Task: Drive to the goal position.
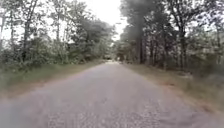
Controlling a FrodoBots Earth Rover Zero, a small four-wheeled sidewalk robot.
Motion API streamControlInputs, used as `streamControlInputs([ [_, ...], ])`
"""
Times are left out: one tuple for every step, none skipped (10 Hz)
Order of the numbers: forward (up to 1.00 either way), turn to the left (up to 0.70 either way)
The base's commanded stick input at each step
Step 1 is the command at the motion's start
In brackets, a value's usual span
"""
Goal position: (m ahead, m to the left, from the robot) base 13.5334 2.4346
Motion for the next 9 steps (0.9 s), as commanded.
streamControlInputs([
  [0.70, 0.00],
  [0.70, 0.00],
  [0.70, 0.00],
  [0.70, 0.00],
  [0.70, 0.00],
  [0.70, 0.00],
  [0.70, 0.00],
  [0.70, 0.00],
  [0.70, 0.00],
])
